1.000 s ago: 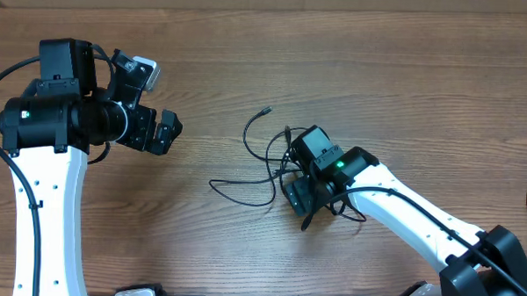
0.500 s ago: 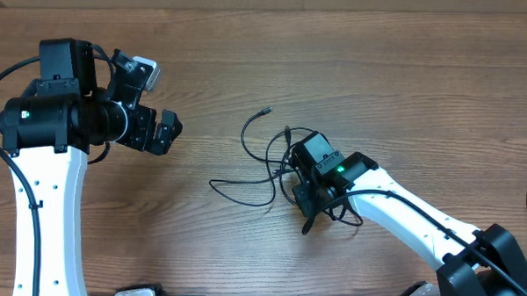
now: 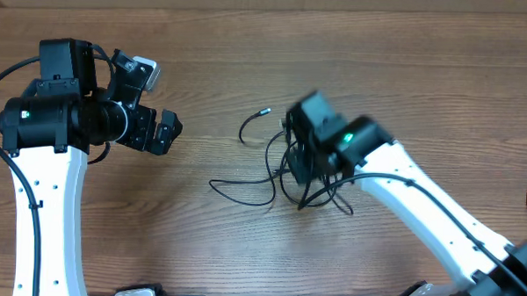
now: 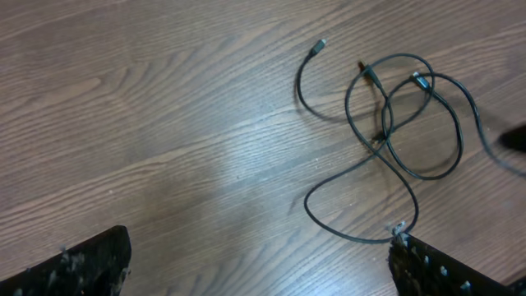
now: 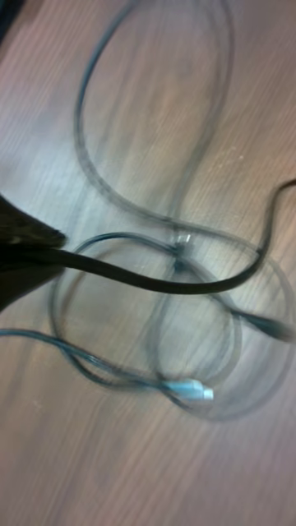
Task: Untangle cables
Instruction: 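Pull the held cable up and away to the upper right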
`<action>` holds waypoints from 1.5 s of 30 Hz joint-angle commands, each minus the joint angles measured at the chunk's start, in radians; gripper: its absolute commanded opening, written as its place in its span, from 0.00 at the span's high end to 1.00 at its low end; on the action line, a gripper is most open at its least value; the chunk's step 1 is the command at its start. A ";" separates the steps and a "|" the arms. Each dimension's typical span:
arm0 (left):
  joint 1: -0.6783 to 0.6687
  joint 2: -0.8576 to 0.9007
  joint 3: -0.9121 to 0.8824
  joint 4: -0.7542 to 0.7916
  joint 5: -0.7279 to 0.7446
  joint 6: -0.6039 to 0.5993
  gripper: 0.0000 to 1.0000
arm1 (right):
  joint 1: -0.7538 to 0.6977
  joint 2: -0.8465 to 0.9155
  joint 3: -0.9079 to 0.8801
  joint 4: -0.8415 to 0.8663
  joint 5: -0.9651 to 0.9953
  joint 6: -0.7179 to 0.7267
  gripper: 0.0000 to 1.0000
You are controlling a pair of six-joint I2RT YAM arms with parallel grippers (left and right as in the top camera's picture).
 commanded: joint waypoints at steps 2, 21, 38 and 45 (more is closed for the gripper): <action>0.005 -0.001 0.008 -0.002 0.014 0.012 0.00 | -0.008 -0.006 0.325 -0.070 0.120 0.000 0.96; 0.005 -0.001 0.008 -0.002 0.015 0.012 0.00 | -0.008 -0.006 1.105 0.193 0.205 -0.002 0.96; 0.005 -0.001 0.008 -0.002 0.014 0.012 0.00 | -0.008 -0.006 1.107 0.860 0.206 -0.003 0.96; 0.005 -0.001 0.008 -0.002 0.015 0.012 0.01 | -0.008 -0.004 1.107 0.966 0.247 0.001 0.96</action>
